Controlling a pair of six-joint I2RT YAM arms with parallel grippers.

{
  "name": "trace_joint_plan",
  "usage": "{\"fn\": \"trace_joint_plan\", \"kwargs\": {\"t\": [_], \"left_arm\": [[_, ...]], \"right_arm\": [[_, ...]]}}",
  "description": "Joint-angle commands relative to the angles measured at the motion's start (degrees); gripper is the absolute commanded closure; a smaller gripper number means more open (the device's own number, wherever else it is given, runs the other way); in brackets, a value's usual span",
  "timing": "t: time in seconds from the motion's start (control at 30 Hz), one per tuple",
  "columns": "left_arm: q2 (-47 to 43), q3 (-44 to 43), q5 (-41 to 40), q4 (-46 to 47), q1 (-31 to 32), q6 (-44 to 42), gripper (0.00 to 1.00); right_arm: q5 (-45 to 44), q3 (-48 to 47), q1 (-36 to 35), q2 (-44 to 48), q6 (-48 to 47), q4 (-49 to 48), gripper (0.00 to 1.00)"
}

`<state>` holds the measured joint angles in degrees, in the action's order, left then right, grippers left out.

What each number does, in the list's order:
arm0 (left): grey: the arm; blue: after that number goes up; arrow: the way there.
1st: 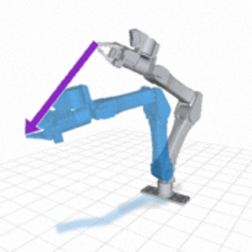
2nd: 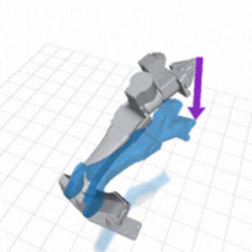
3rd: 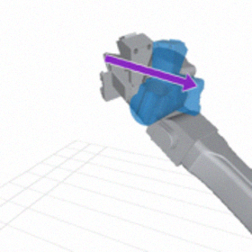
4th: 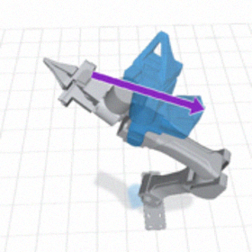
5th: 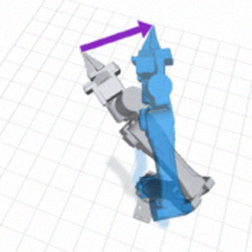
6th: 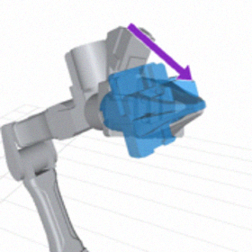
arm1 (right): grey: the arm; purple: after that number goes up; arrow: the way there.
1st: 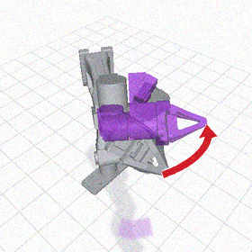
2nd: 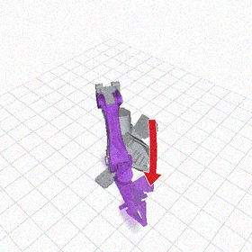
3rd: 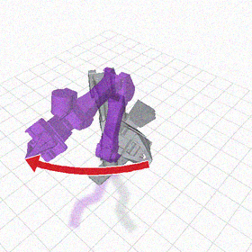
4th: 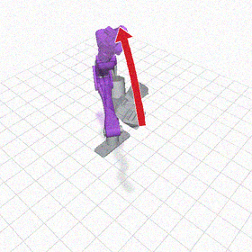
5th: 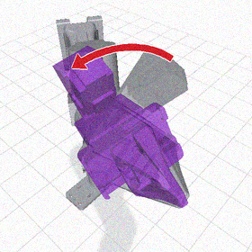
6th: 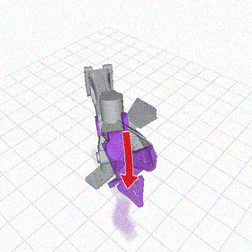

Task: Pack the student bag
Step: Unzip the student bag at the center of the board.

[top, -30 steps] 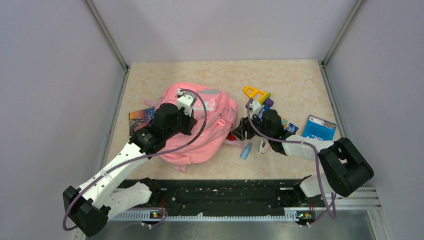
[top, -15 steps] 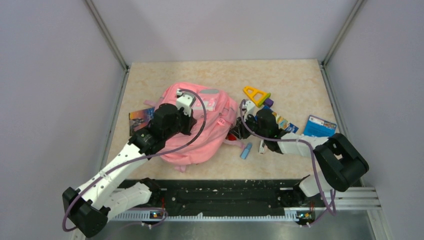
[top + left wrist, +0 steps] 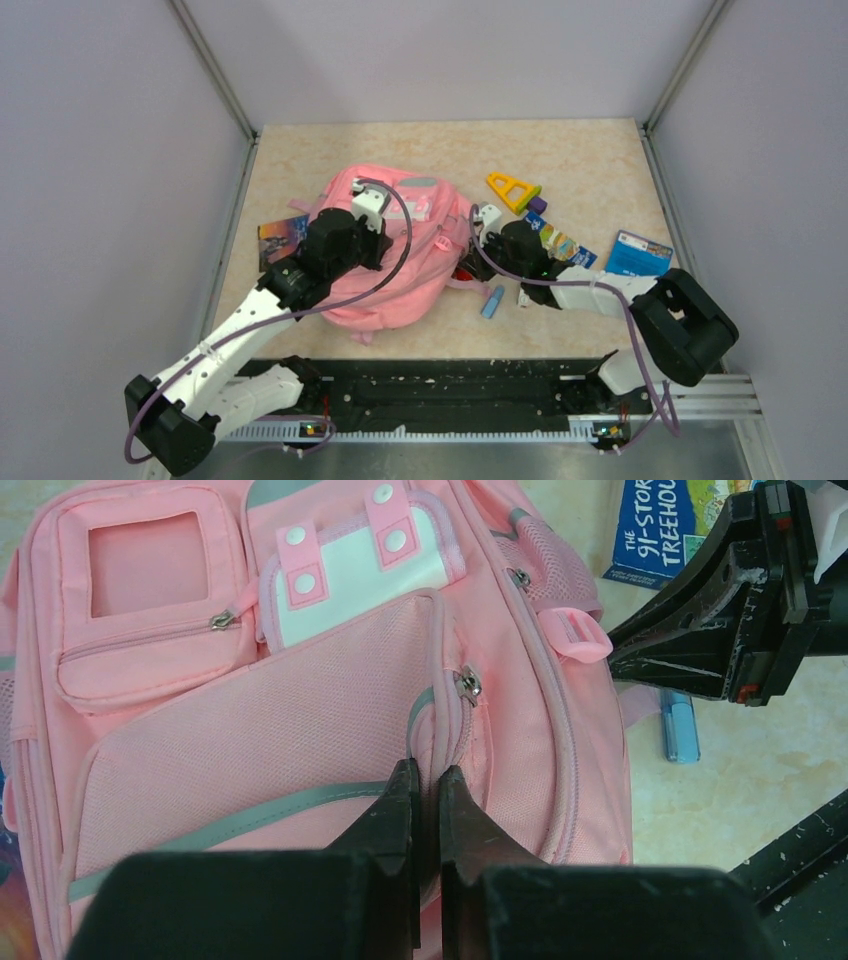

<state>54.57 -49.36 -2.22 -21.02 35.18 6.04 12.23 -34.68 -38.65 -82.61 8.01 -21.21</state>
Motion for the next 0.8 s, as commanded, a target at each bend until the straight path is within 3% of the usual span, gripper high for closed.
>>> {"fn": "trace_joint_plan", "kwargs": {"t": [0.0,0.43,0.77], "left_arm": [[-2.28,-0.78,-4.12,5.20,-0.65,0.92,1.00],[-0.81,-0.01,-5.84,5.46,-0.81,1.65,1.00],[0.25,0.39,-6.19,5.89,-0.75,2.60,1.00]], "right_arm": [[-6.25,-2.91,-2.43,2.09,-0.63,5.34,0.99],[-11.35,-4.42,-10.83,5.86,9.64,15.22,0.96],[-5.56,-5.65,-12.81,6.85,19.54,13.92,0.97]]}}
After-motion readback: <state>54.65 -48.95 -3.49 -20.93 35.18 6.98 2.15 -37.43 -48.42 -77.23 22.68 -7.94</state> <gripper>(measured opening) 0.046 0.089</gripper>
